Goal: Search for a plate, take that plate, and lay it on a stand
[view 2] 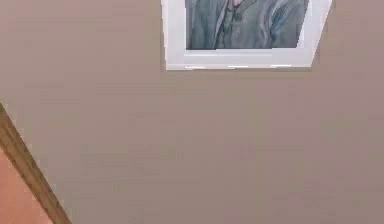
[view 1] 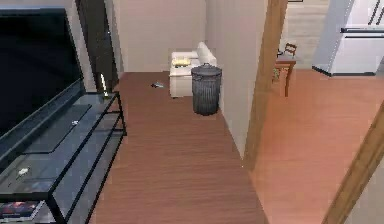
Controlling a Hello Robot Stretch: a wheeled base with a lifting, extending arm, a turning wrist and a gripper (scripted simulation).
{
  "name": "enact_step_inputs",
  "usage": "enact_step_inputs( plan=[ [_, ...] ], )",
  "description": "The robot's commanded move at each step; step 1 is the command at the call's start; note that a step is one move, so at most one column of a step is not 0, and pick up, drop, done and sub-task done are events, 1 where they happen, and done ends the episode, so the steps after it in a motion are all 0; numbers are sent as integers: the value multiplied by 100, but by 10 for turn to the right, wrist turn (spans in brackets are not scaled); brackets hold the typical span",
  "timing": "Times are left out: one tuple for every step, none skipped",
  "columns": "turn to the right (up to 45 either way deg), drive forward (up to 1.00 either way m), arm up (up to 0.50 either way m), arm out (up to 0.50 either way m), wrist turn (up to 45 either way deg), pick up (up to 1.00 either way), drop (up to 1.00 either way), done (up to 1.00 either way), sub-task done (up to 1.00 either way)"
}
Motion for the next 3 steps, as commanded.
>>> enact_step_inputs(
  plan=[
    [450, 0, 0, 0, 0, 0, 0, 0, 0],
    [450, 0, 0, 0, 0, 0, 0, 0, 0],
    [450, 0, 0, 0, 0, 0, 0, 0, 0]
  ],
)
